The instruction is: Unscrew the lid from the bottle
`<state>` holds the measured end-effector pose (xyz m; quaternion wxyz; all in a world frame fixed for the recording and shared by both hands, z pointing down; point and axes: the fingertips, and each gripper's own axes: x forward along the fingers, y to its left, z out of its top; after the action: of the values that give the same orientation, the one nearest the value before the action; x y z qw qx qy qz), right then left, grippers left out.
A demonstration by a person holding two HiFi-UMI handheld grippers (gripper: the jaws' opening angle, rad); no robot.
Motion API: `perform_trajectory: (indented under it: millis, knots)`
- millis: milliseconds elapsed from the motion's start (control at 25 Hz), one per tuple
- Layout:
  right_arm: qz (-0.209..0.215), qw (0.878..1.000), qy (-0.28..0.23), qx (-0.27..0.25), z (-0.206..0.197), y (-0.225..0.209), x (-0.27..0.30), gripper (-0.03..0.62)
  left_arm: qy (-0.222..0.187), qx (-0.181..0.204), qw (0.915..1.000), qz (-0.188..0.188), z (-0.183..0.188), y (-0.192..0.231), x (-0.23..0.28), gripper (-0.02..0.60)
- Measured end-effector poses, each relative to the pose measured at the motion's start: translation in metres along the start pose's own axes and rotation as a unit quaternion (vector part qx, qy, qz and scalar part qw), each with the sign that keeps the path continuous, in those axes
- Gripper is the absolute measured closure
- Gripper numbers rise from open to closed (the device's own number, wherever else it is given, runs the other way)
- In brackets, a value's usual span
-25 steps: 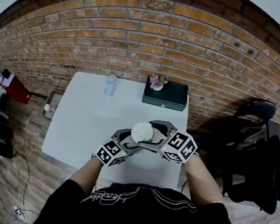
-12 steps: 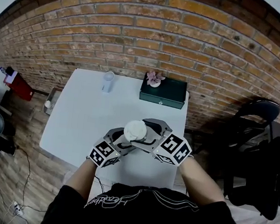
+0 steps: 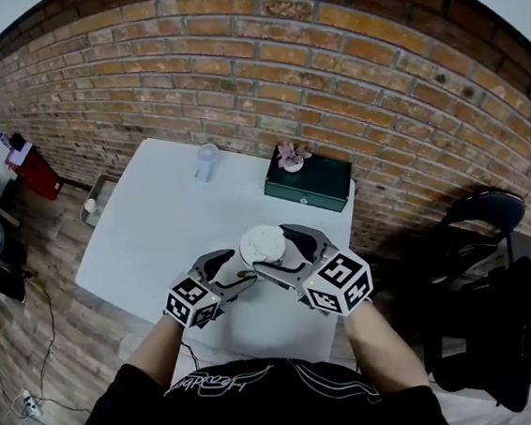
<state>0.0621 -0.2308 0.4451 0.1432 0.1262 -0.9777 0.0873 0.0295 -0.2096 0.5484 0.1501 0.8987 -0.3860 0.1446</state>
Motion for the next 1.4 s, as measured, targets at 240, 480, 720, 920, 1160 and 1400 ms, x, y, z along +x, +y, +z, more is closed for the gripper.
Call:
perform_trajectory:
  millis: [240, 480, 720, 920, 1160, 1400]
  knots:
    - [-0.037, 0.999, -0.029, 0.003, 0.033, 0.000, -0.017, 0.234, -0.018, -0.009, 0.9997, 0.014, 0.016, 0.003, -0.033, 0.239]
    - [-0.075, 0.993, -0.087, 0.003, 0.082, 0.010, -0.046, 0.234, -0.030, -0.002, 0.9988, 0.039, 0.040, 0.003, -0.084, 0.270]
    - [-0.106, 0.983, -0.149, -0.010, 0.123, 0.038, -0.080, 0.235, -0.077, -0.023, 0.9946, 0.066, 0.081, -0.003, -0.135, 0.498]
    - [-0.130, 0.978, -0.165, -0.005, 0.123, 0.068, -0.099, 0.235, -0.126, -0.082, 0.9884, 0.024, 0.112, -0.034, -0.165, 0.538]
    - [-0.150, 0.973, -0.173, -0.001, 0.112, 0.106, -0.119, 0.235, -0.121, -0.059, 0.9905, 0.028, 0.135, -0.065, -0.180, 0.545]
    - [-0.165, 0.972, -0.168, 0.001, 0.098, 0.132, -0.132, 0.235, -0.127, -0.034, 0.9913, 0.001, 0.138, -0.096, -0.179, 0.546]
